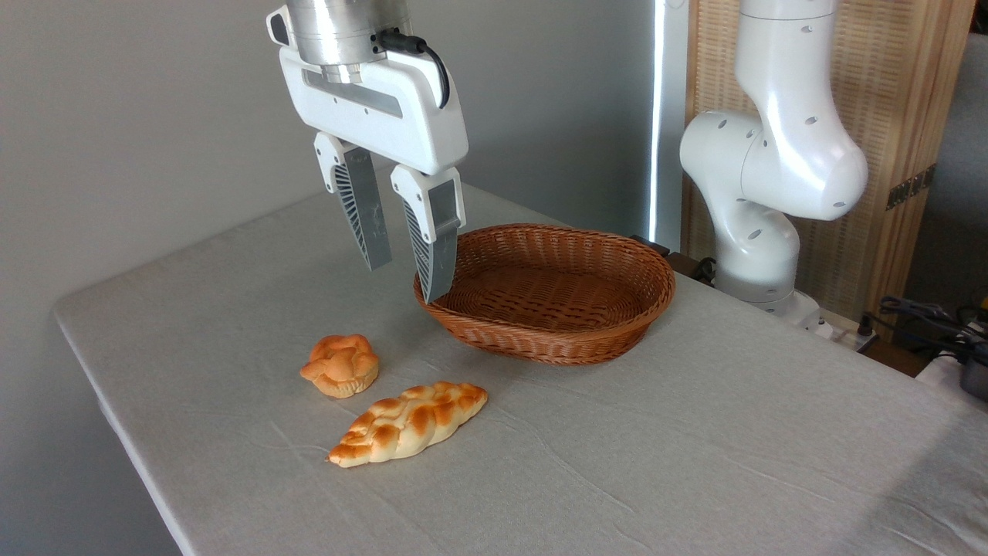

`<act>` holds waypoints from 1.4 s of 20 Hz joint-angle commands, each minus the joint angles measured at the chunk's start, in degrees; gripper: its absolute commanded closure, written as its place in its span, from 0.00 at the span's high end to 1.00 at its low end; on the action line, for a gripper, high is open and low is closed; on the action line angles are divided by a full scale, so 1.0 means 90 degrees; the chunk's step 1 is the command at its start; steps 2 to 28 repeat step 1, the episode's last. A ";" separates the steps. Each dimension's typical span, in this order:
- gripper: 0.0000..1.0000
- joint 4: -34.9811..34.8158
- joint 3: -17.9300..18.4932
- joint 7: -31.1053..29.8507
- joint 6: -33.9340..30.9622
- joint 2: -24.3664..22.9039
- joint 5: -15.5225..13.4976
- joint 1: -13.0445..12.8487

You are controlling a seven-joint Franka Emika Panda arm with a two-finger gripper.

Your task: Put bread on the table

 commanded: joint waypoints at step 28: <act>1.00 0.0225 0.0005 0.0104 -0.0220 0.0096 0.0065 0.0028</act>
